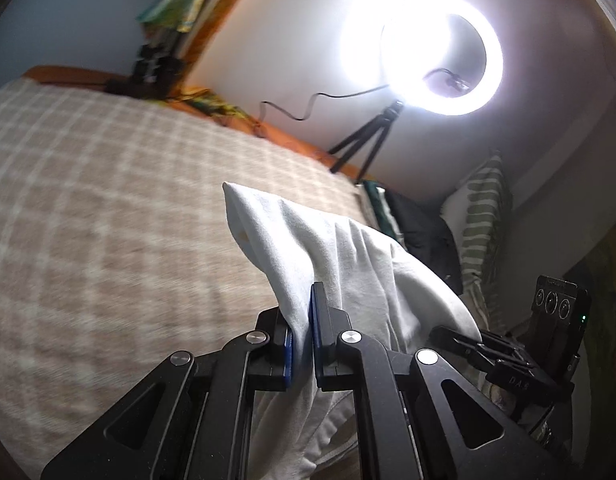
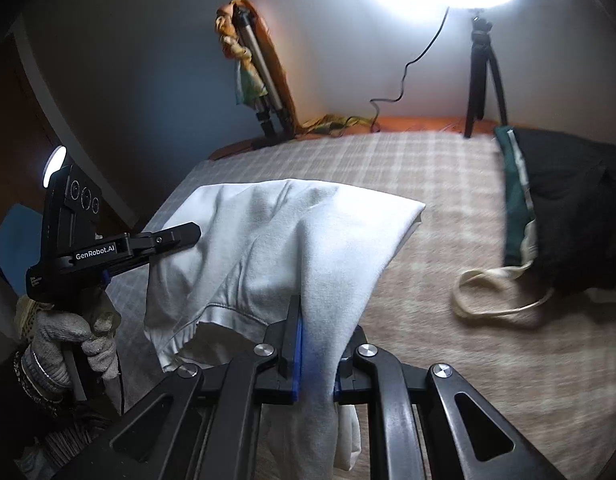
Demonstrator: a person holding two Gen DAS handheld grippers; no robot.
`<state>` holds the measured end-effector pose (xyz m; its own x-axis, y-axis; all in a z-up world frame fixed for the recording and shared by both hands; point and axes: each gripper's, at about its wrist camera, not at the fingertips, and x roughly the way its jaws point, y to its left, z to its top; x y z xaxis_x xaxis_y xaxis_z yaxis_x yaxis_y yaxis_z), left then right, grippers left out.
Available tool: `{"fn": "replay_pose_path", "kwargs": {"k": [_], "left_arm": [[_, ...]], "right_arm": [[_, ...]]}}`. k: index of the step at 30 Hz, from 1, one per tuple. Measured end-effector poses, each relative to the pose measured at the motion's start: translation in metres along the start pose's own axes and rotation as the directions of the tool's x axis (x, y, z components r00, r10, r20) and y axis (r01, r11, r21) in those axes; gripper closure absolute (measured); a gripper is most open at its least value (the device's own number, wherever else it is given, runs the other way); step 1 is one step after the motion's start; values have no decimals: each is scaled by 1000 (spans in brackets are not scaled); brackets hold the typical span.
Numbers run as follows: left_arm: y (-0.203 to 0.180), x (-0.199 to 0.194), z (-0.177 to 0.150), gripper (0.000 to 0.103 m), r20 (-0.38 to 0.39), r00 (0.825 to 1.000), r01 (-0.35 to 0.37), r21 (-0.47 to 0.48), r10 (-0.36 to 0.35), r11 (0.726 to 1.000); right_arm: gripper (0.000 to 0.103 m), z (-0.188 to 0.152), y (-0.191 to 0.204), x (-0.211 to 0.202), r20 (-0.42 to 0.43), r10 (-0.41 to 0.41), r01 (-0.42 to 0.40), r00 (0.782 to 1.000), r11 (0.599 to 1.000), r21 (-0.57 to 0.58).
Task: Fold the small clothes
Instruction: 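Carry the folded shirt with both tools onto the black bag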
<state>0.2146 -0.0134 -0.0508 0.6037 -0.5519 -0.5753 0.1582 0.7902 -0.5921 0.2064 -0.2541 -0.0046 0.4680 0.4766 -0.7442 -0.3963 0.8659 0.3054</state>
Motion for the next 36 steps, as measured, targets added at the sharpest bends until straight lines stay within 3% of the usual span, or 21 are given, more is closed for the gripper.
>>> {"fn": "replay_pose_path", "kwargs": {"k": [10, 22, 29, 36], "left_arm": [[-86, 62, 23, 97, -27, 993, 116, 104, -114, 988], [-177, 140, 41, 97, -48, 981, 191, 184, -185, 964], [-208, 183, 60, 97, -16, 980, 195, 208, -196, 958], [-216, 224, 77, 97, -2, 986, 161, 214, -164, 963]], "right_arm": [[94, 11, -66, -64, 59, -141, 141, 988, 990, -1], [95, 29, -146, -119, 101, -316, 319, 943, 948, -12], [95, 60, -197, -131, 139, -394, 404, 908, 914, -47], [95, 86, -244, -110, 156, -380, 391, 912, 919, -48]]}}
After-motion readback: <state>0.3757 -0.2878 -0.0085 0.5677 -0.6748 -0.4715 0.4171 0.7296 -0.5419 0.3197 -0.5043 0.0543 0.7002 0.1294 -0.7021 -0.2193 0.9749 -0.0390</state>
